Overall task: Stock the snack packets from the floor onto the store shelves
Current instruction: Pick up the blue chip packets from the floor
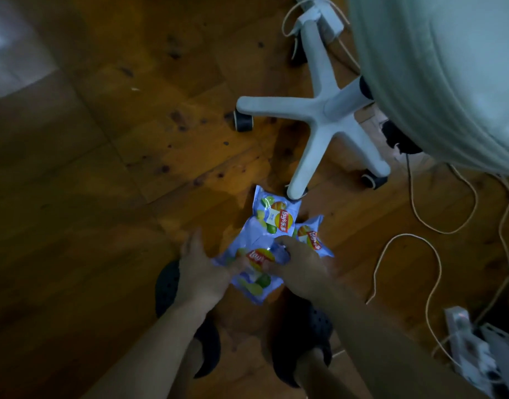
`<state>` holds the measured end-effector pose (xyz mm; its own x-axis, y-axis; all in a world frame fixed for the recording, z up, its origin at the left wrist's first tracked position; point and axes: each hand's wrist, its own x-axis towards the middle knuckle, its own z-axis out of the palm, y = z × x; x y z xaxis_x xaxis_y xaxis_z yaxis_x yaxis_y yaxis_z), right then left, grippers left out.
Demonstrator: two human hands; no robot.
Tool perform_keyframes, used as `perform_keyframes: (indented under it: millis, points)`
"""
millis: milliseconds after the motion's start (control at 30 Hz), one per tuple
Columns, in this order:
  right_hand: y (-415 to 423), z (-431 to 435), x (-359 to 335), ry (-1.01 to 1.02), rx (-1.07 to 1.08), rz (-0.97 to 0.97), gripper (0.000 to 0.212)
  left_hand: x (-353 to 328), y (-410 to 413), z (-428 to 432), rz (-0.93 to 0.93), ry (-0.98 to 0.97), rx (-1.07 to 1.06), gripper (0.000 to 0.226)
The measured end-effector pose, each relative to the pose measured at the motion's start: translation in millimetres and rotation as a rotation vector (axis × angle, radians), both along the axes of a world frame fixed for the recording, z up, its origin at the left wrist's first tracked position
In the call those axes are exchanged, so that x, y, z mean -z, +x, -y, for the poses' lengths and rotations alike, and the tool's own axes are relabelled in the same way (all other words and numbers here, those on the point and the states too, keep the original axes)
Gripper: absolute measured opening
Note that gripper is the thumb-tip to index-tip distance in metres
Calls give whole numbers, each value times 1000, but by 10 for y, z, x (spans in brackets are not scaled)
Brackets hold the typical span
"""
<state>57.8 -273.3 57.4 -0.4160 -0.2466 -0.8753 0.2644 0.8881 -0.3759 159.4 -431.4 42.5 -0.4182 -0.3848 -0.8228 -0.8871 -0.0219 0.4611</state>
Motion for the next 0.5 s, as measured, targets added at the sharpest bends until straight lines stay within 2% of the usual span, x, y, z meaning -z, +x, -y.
perform_keyframes:
  millis: [33,100,167,200,267,333,400,500]
  points:
    - [-45,-29,26,-42,-88,35,55,7,-37,24,-2,-55,233,116]
    - [-104,-61,99,-102,-165,41,53,4,-106,68,15,-41,566,96]
    - [-148,-57,149,-136,-162,15,39,29,-153,116,41,219,466,67]
    - [-161,-52,171,-128,-72,2,35,53,-152,136,36,314,360,54]
    - [-191,-42,221,-34,326,-4,31,98,-134,153,7,319,192,36]
    - [-220,-44,328,104,764,31,27,107,-118,169,-12,261,50,31]
    - [-211,-37,466,249,987,182,44,116,-116,191,-19,222,-49,37]
    - [-103,88,654,219,1168,505,68,222,-94,273,10,215,-170,39]
